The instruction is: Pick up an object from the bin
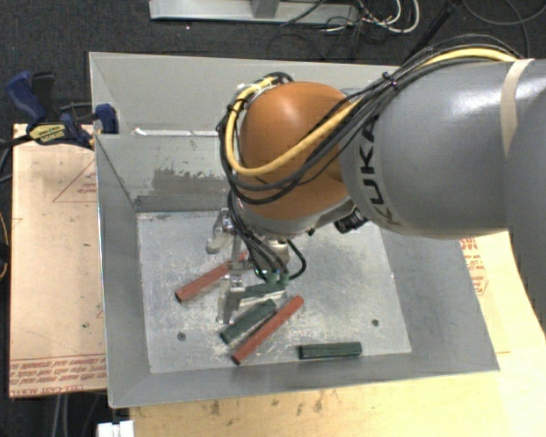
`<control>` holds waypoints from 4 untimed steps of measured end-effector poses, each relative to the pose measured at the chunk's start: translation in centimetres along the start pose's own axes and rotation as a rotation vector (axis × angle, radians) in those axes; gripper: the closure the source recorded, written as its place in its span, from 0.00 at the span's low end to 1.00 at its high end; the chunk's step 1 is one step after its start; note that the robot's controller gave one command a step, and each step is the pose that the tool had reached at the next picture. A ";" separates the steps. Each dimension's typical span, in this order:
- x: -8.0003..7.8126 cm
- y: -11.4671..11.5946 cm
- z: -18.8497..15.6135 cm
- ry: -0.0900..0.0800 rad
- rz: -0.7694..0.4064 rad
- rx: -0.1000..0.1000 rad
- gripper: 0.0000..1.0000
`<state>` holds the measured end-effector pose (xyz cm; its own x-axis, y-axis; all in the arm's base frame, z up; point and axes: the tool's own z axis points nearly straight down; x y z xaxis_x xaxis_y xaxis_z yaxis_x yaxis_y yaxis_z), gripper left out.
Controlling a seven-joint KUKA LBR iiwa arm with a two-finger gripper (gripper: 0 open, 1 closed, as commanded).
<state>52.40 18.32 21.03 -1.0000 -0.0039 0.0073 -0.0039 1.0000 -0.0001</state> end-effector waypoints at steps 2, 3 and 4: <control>-0.5 -2.2 4.6 -0.014 -0.033 -0.003 0.00; -1.2 -4.5 13.1 -0.041 -0.180 -0.008 1.00; -1.2 -4.5 13.1 -0.040 -0.180 -0.008 1.00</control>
Offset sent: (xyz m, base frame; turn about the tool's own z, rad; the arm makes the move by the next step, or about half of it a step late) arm 0.0066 -0.0622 -0.1403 -0.0920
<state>53.52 13.85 7.93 -0.9826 -0.1828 -0.0338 -0.1831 0.9831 0.0057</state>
